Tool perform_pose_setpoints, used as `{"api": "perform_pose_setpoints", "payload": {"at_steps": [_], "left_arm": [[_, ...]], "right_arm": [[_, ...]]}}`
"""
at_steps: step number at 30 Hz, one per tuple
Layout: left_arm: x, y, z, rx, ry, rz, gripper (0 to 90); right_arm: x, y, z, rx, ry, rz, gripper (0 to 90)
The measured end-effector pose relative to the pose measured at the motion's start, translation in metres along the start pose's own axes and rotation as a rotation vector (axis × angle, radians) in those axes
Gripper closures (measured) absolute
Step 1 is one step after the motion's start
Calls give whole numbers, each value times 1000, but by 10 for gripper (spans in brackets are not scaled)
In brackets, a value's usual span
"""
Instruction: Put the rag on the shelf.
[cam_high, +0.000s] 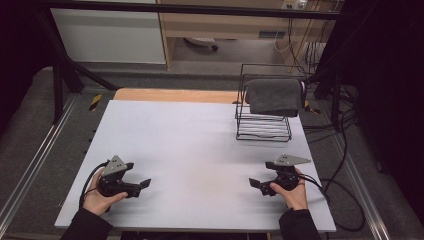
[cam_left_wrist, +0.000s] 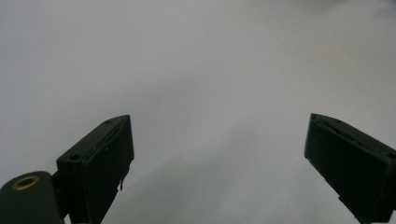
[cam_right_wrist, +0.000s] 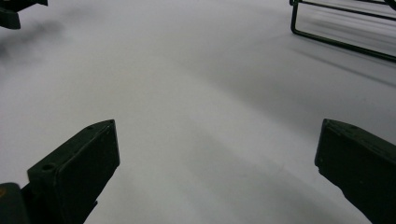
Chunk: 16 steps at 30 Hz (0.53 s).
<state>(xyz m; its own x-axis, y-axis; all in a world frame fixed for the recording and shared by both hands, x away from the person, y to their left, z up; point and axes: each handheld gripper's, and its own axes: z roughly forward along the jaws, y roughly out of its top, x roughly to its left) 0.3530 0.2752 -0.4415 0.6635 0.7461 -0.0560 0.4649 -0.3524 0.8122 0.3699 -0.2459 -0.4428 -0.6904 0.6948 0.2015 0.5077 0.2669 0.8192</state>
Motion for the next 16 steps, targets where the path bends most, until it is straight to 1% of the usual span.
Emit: {"api": "perform_pose_setpoints", "payload": {"at_steps": [1, 3, 7, 10, 16], "left_arm": [[1, -2, 0, 3, -1, -4, 84], [2, -4, -1, 6, -2, -10, 83], [1, -8, 0, 17, -13, -6, 78], [1, -9, 1, 23, -18, -2, 77], [3, -11, 0, 21, -14, -11, 77]], "right_arm": [[-1, -3, -1, 0, 3, -2, 7], [-3, -8, -3, 4, 5, 12, 7], [-5, -17, -6, 21, 2, 21, 7], [-6, -19, -6, 20, 2, 20, 7], [-6, -19, -7, 27, 1, 21, 7]]}}
